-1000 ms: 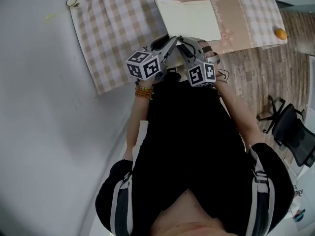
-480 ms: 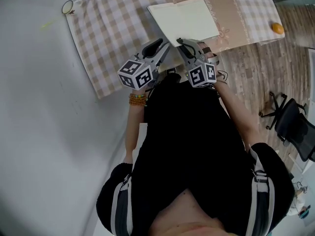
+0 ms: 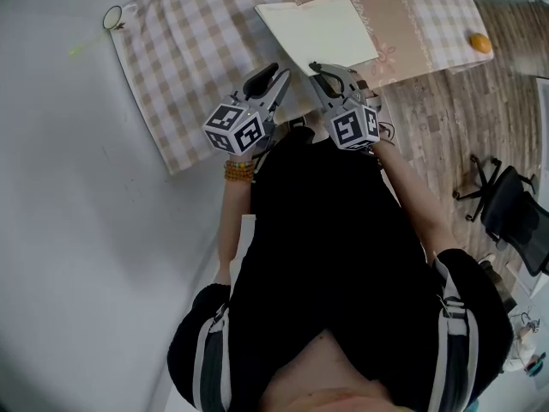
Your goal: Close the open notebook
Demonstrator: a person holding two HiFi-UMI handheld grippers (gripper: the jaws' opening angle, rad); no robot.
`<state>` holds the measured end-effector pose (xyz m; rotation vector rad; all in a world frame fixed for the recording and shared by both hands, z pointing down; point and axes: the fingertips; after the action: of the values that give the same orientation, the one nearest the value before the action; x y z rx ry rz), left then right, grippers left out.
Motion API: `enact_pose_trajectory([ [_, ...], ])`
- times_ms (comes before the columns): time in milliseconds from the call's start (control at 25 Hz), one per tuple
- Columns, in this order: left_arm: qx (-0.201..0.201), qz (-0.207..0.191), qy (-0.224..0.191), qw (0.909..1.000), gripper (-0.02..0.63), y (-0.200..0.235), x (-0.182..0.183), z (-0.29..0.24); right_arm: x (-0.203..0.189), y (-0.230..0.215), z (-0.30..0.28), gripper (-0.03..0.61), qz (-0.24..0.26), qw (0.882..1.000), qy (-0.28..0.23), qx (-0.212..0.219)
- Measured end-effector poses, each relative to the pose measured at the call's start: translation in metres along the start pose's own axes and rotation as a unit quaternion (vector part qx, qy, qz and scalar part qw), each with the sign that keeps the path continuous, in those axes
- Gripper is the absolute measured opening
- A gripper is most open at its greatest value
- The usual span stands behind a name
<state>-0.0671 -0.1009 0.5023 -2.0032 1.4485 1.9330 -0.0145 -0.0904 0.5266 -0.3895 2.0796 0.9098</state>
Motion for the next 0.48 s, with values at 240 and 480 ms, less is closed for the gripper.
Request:
enact_pose_trajectory([
  [240,-0.008,0.0,0.015,0.9999,0.149,0.004,0.004,-0.016,-0.002,-0.017,-0.002,0.02,-0.04,0.999,0.0,-0.008],
  [480,-0.023,-0.008,0.023,0.9995,0.149,-0.009,-0.002,-0.027,-0.018,-0.028,0.016,0.015,-0.108,0.994,-0.003,-0.009],
])
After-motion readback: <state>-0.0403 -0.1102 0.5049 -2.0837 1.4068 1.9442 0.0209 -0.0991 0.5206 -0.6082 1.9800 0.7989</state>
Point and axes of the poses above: the fingertips, and each gripper's own axes: z backward along the fingers, y to its left, x out of its top, and after that the axes turned 4 degrees about z, right-handed
